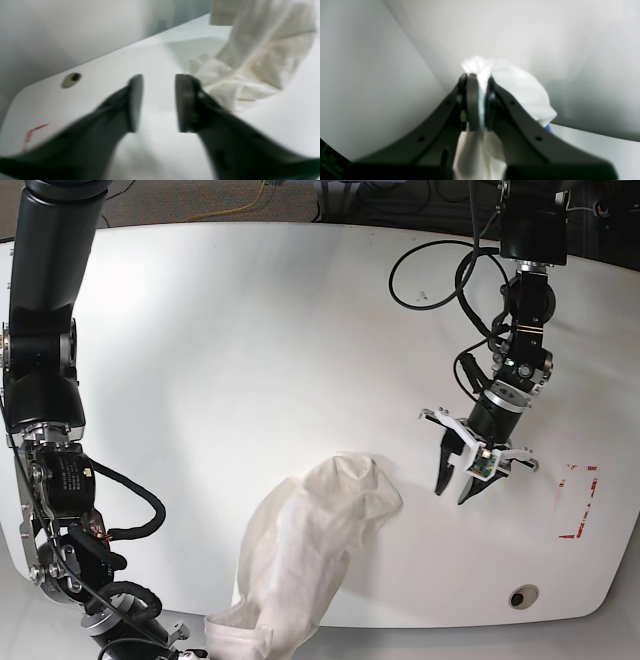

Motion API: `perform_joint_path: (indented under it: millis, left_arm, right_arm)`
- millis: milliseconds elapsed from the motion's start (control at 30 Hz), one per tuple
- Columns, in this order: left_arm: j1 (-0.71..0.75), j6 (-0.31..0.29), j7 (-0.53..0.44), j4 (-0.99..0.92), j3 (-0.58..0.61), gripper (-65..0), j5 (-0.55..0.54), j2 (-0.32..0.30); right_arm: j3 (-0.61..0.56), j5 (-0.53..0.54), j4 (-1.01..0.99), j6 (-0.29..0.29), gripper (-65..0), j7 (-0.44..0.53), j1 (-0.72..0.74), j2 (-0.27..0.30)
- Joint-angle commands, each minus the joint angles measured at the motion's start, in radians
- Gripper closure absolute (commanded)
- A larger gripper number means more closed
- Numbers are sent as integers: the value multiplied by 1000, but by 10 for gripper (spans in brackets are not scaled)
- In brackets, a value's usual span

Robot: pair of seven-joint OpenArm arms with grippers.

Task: Layout the t-shirt on the table in an organized manner, then fold the t-shirt properly

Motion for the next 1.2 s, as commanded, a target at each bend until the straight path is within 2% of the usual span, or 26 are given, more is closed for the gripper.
perform_joint_path:
  millis: [0, 100, 133, 267, 367, 867, 1167]
  left_arm:
    - [-24, -1, -15, 20, 20, -400, -12, 41]
    - [-26, -1, 35, 20, 38, -532, -12, 88]
    - [-27, -1, 52, 20, 43, -544, -11, 102]
    - [-58, -1, 120, 3, 77, -536, -6, 156]
    - [-85, -1, 161, -57, 110, -536, -6, 174]
    - [-234, 2, 166, -398, 245, -538, -6, 170]
    - [-328, 2, 164, -551, 252, -538, -6, 174]
  right_arm:
    - [11, 2, 15, 9, 0, 39, 39, -14]
    - [9, 2, 13, 9, 0, 39, 39, -30]
    - [9, 2, 13, 9, 0, 39, 39, -30]
    - [9, 2, 13, 9, 0, 39, 39, -45]
    - [9, 2, 13, 9, 0, 39, 39, -53]
    - [8, 2, 16, 9, 0, 38, 42, -80]
    - [11, 2, 16, 9, 0, 38, 44, -82]
